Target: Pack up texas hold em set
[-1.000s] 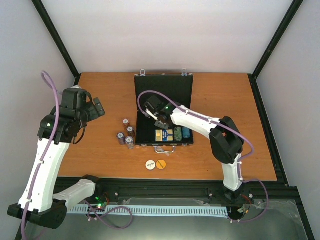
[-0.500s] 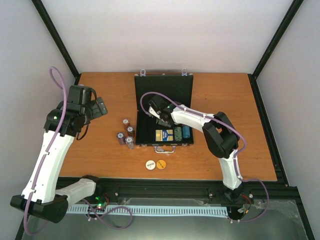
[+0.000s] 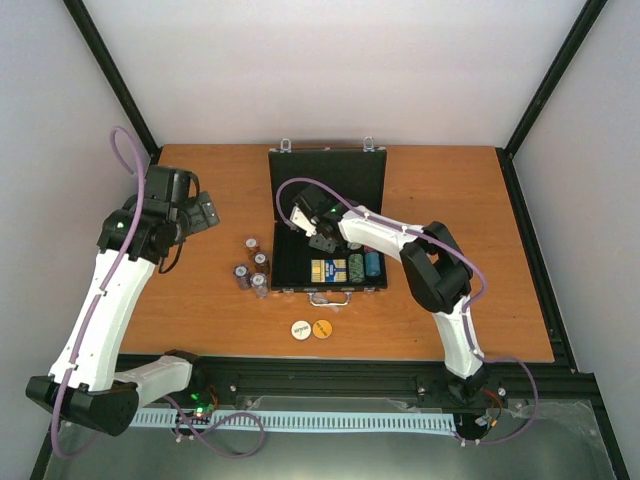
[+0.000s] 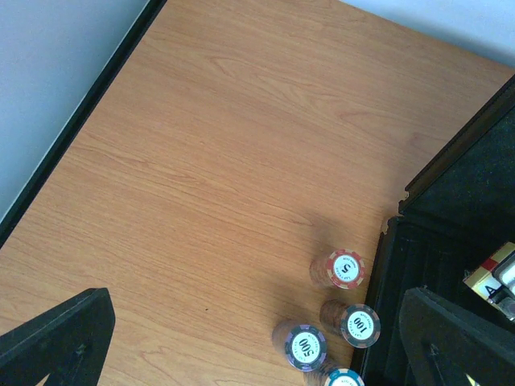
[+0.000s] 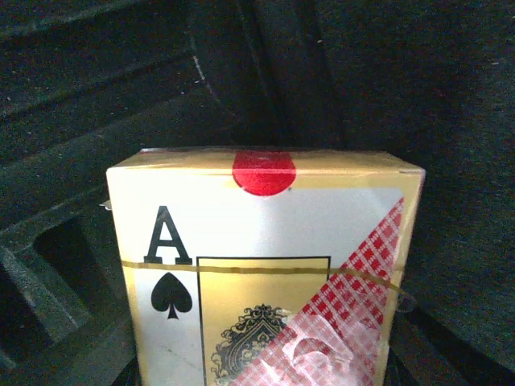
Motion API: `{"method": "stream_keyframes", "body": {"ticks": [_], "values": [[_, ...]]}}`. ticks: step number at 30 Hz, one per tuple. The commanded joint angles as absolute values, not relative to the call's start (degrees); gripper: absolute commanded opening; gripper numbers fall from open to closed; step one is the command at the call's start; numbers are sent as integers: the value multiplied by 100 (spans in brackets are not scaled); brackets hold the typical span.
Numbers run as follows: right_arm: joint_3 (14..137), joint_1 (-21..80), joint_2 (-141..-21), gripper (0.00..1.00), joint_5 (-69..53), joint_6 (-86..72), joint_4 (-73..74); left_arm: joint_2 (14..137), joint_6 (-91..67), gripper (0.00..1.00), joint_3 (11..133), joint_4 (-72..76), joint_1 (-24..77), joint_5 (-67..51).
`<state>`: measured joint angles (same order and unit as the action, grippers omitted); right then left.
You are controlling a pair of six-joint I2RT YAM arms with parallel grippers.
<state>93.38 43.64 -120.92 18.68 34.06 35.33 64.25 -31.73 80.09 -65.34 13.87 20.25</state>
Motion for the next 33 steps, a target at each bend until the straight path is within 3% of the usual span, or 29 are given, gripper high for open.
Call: {"method": "stream_keyframes", "body": {"ticks": [1, 5, 7, 11, 13, 14, 23, 33], "values": [[9438, 4373, -12212, 61, 1777, 3318, 3540, 6385, -3187, 100, 8044, -6405, 1371, 2068], [9440, 4368, -12225, 65, 1810, 3293, 3558, 6368, -3149, 100, 8051, -6416, 1370, 2100], [9456, 4370, -12225, 80, 1846, 3267, 3576, 6355, -3143, 100, 8051, -6416, 1371, 2097], [9441, 4369, -12164, 83, 1893, 3165, 3606, 6333, -3138, 100, 8045, -6409, 1370, 2051], [9439, 4369, -12112, 97, 1850, 3084, 3652, 6316, -3129, 100, 8038, -6407, 1369, 2035], [9458, 4368, -12085, 98, 1840, 3031, 3667, 6308, -3129, 100, 8036, -6403, 1371, 2027], [10087, 4338, -11848, 100, 1754, 1341, 4040, 6224, -3162, 100, 7947, -6306, 1371, 1851], [10714, 4301, -12072, 100, 605, -836, 4758, 6104, -3131, 100, 7951, -6275, 1367, 1792]]}}
